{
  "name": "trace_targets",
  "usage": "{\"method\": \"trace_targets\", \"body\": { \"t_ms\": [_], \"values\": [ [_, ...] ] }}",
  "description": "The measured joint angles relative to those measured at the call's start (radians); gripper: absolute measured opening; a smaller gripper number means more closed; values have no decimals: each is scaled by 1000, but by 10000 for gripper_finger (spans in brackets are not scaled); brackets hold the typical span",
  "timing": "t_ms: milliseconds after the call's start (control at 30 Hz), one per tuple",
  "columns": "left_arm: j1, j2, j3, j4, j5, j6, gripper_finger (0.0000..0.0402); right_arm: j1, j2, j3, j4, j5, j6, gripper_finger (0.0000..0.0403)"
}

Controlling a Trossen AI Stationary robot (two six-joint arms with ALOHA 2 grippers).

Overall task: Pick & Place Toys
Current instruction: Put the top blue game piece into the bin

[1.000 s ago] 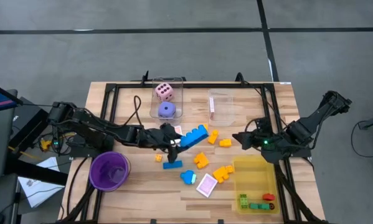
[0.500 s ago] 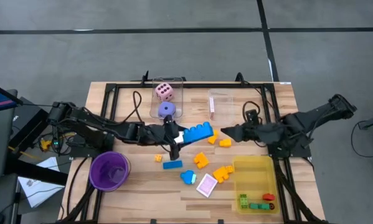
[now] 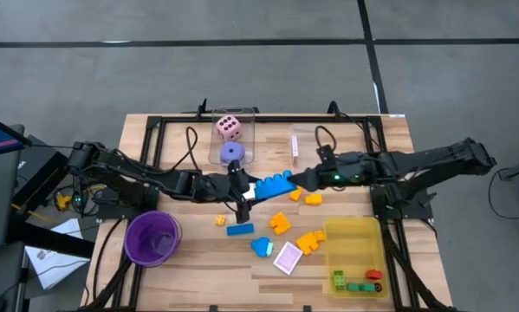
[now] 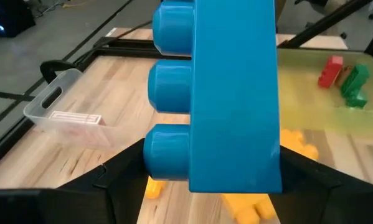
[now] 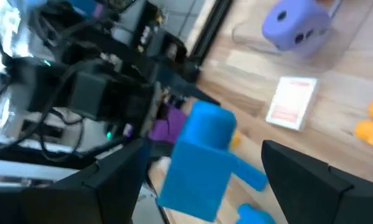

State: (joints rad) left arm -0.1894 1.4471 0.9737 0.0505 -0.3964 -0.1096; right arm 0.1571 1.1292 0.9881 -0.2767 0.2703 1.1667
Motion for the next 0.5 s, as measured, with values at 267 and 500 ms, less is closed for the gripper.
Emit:
{"method": "trace_targets", "body": {
  "t_ms": [267, 500],
  "values": [
    [0, -1, 1, -74, -4, -39, 268, -47, 109, 0, 99, -142, -20, 307],
    [-1, -1, 1, -125, -26, -75, 267, -69, 131, -1, 97, -192, -37, 307]
  ]
}}
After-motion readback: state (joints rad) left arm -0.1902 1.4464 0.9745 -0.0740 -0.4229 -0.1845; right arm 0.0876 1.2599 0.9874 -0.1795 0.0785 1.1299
